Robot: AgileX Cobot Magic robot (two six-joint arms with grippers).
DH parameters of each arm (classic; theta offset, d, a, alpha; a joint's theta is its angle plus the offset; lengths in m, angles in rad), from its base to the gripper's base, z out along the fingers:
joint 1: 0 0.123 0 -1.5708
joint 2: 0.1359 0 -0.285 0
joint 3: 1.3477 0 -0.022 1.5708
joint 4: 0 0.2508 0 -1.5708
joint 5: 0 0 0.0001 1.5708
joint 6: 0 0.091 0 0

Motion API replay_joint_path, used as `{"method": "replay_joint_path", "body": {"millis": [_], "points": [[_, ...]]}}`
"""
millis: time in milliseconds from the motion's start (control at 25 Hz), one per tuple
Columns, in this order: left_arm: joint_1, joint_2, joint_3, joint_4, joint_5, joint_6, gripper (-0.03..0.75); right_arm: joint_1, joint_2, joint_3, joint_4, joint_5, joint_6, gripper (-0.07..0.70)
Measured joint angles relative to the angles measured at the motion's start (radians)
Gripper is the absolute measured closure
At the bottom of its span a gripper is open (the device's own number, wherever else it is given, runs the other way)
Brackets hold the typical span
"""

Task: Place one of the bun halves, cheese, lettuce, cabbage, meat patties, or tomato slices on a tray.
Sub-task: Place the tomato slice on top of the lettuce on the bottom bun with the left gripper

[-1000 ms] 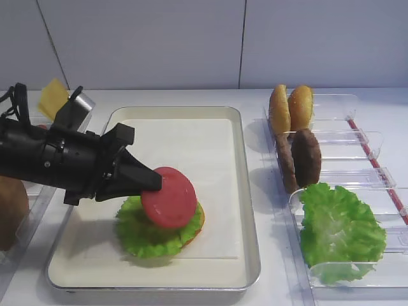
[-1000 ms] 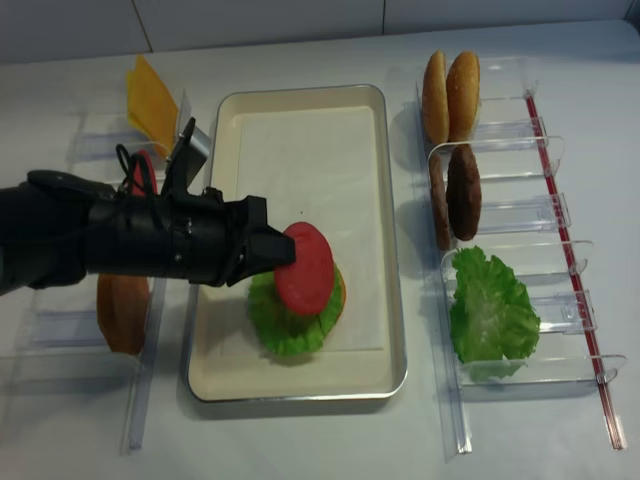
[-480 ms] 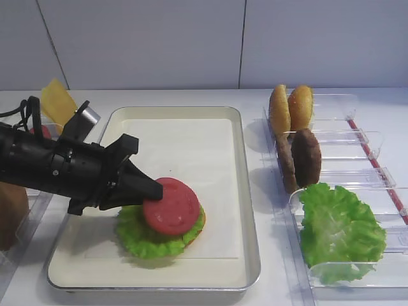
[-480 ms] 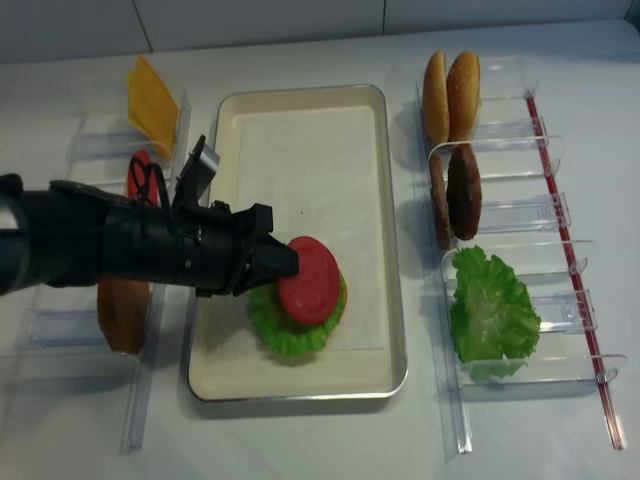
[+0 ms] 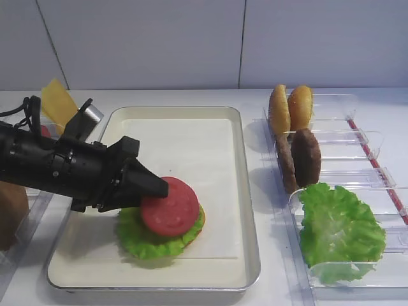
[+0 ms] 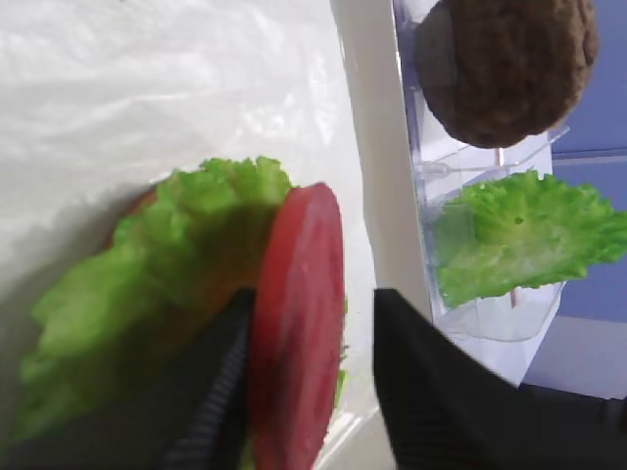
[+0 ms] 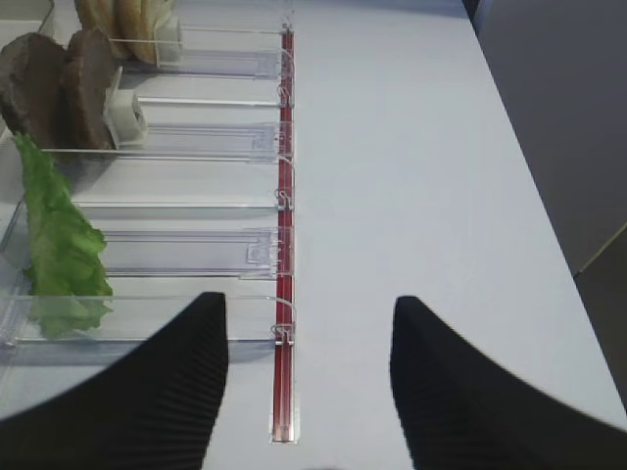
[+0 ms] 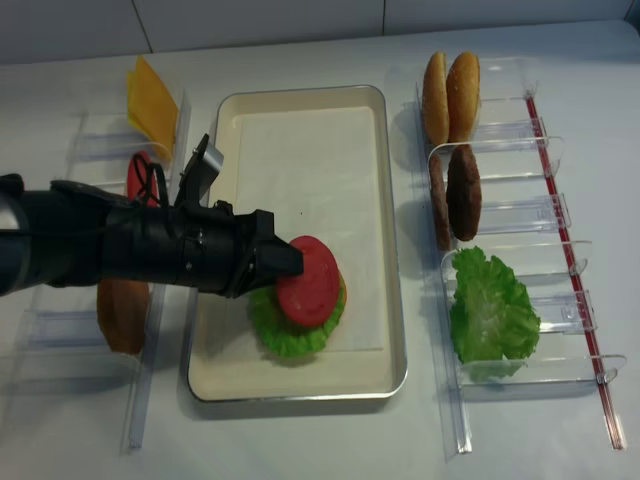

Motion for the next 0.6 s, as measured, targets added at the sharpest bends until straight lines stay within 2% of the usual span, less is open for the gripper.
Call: {"method": "replay_joint_path", "body": {"millis": [120, 240, 440, 600], "points": [[0.000, 0.000, 0.000, 0.000, 0.001, 0.000, 0.355, 0.000, 0.000, 0.000, 0.000, 0.000, 0.000, 0.230], [0.000, 0.000, 0.000, 0.002, 0.002, 0.002, 0.271, 0.000, 0.000, 0.000, 0.000, 0.000, 0.000, 0.230], [0.000, 0.000, -0.004, 0.014, 0.004, 0.016, 0.246, 0.000, 0.000, 0.000, 0.000, 0.000, 0.000, 0.230], [0.000, 0.000, -0.040, 0.084, 0.004, -0.003, 0.244, 0.000, 0.000, 0.000, 0.000, 0.000, 0.000, 0.230]]}}
